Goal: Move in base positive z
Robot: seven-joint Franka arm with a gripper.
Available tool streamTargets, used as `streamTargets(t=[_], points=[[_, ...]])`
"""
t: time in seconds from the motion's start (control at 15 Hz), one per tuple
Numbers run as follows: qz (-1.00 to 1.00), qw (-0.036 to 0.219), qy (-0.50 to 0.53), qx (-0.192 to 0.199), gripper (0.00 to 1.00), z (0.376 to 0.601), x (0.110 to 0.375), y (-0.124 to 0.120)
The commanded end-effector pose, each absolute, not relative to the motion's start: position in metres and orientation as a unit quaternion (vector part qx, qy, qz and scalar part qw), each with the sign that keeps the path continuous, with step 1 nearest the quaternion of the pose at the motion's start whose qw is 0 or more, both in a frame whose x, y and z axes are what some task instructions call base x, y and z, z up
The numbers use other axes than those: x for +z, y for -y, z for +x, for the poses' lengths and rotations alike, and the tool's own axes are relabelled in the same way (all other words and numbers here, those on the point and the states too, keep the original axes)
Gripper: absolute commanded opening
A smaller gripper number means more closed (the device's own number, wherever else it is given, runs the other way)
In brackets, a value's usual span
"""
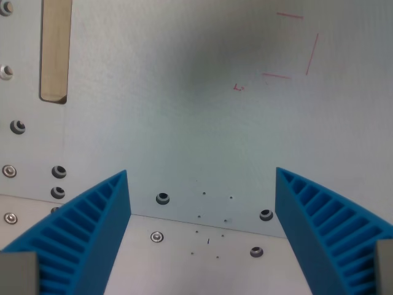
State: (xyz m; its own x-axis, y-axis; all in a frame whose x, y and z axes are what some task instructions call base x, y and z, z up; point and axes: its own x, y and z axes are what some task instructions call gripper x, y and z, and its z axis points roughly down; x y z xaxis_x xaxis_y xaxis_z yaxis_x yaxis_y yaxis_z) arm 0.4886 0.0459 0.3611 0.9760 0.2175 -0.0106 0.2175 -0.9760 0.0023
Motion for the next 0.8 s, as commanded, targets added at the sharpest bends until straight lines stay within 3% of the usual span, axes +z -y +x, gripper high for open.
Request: streamTargets(t=[0.07, 0.8], points=[[0.994, 0.002, -0.109, -0.002, 1.00, 0.488, 0.369, -0.046], [0.994, 0.002, -0.109, -0.002, 1.00, 0.489, 0.424, -0.046]])
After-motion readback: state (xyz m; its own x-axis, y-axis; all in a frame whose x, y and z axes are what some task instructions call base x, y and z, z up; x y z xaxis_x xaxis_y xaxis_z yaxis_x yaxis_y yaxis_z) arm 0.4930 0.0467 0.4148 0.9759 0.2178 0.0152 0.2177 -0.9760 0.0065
